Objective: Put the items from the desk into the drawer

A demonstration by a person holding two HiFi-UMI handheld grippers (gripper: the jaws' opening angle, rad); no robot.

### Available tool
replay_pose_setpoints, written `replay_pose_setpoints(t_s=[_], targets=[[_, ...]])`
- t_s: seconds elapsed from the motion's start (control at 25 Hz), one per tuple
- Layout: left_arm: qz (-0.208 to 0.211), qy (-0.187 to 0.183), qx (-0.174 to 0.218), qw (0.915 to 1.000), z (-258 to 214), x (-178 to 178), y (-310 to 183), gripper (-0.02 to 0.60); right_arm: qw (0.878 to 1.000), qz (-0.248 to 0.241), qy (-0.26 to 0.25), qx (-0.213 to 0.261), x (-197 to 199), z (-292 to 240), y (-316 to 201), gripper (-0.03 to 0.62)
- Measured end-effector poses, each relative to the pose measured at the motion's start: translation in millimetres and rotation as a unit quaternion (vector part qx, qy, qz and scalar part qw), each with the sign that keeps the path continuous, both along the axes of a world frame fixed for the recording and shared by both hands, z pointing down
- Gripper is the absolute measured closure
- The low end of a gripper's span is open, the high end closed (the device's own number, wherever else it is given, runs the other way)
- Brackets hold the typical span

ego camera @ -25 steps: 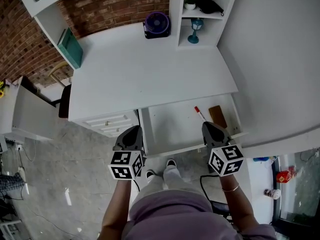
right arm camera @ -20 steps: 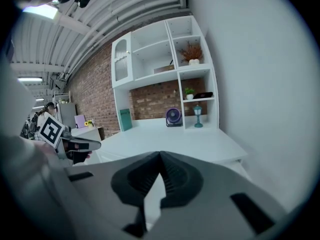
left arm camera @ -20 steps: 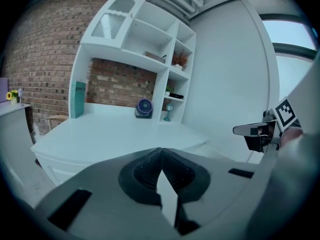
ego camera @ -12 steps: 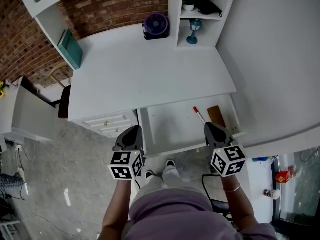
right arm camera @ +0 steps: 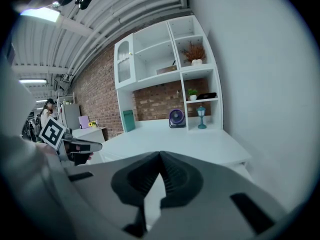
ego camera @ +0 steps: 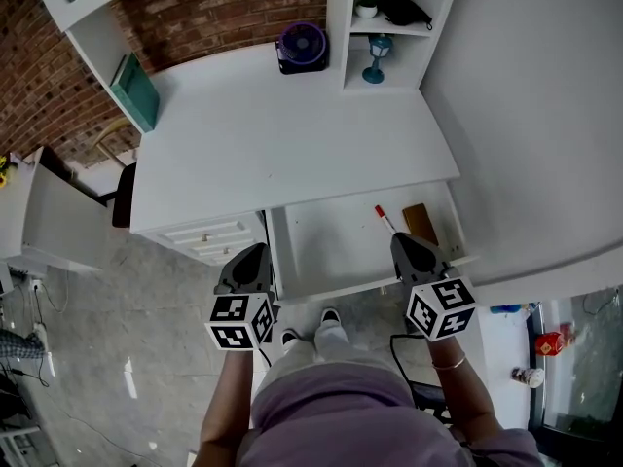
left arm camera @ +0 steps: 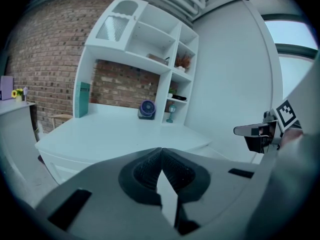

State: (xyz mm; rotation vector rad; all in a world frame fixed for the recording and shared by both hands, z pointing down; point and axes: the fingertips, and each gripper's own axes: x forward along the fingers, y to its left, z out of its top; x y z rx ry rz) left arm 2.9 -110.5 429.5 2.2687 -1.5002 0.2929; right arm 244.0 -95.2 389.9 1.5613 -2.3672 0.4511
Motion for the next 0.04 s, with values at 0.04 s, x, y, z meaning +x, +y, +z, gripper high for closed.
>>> replay_pose_setpoints(t_s=[0.04], targets=[[-0.002,0.001,0.001,1.0000,-0.5,-0.7,-0.2,0.581,1.000,-0.001,0.000,0.000,-0.1,-0.5,-0.8,0.591]])
